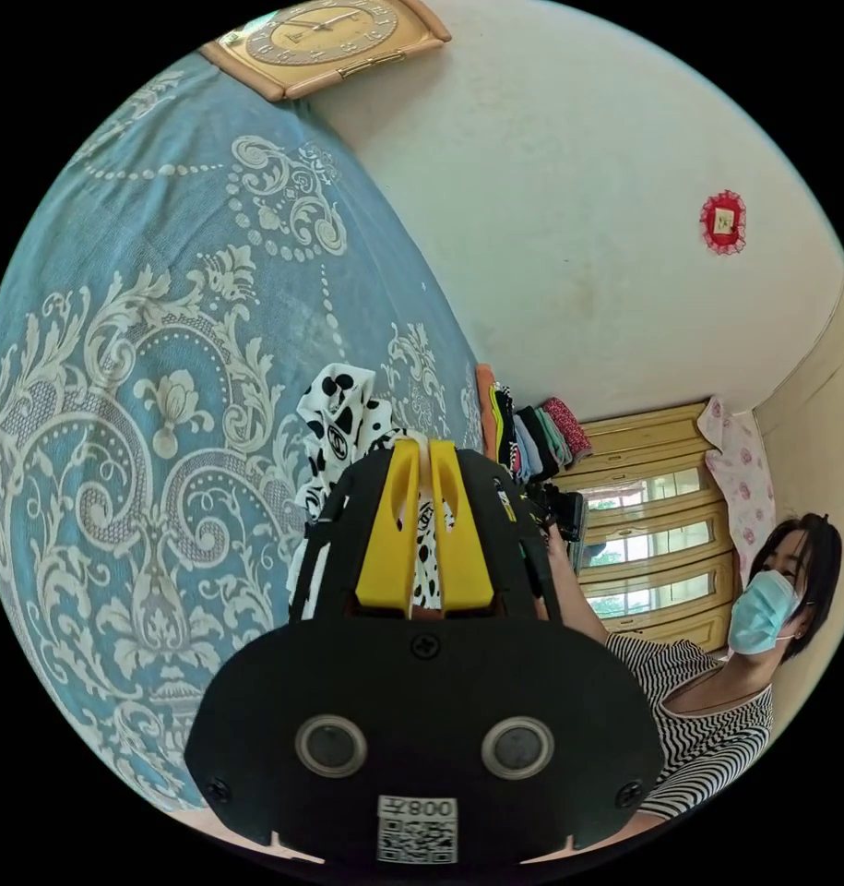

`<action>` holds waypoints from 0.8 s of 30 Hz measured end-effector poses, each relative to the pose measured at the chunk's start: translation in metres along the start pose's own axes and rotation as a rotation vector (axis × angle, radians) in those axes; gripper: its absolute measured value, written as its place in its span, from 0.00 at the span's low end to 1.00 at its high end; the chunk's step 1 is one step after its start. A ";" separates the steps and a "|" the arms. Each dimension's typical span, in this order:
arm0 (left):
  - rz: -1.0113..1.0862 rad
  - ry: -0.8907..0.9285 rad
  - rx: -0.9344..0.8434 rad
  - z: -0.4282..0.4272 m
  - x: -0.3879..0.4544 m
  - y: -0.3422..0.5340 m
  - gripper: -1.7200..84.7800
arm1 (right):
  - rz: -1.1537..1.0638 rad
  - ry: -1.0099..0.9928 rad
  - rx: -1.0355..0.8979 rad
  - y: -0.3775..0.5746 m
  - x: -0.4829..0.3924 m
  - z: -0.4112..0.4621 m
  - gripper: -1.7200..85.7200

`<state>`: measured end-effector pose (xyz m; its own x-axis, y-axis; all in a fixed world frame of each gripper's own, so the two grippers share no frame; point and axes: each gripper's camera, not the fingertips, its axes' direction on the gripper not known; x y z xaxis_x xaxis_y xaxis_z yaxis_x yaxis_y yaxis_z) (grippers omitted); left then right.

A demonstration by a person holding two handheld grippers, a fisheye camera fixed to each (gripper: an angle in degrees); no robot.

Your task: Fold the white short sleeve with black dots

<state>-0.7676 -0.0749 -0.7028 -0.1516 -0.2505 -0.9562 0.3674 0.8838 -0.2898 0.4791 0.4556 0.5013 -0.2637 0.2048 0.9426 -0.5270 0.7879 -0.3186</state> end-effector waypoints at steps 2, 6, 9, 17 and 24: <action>-0.009 -0.006 -0.002 0.013 -0.017 -0.019 0.05 | 0.010 0.014 -0.026 -0.023 0.021 0.023 0.03; -0.047 -0.036 -0.016 0.040 -0.057 -0.053 0.05 | 0.030 0.013 -0.060 -0.048 0.050 0.054 0.03; -0.073 -0.044 -0.018 0.056 -0.084 -0.068 0.06 | 0.048 0.009 -0.084 -0.060 0.070 0.074 0.03; -0.072 0.063 0.081 0.068 -0.123 -0.080 0.10 | 0.080 -0.111 -0.017 -0.066 0.112 0.086 0.03; 0.029 -0.018 0.225 0.077 -0.120 -0.059 0.09 | 0.112 -0.087 0.093 -0.049 0.127 0.081 0.03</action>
<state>-0.7010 -0.1275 -0.5739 -0.1226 -0.2350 -0.9642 0.5669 0.7809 -0.2624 0.4060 0.3962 0.6282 -0.3919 0.2343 0.8897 -0.5616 0.7050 -0.4331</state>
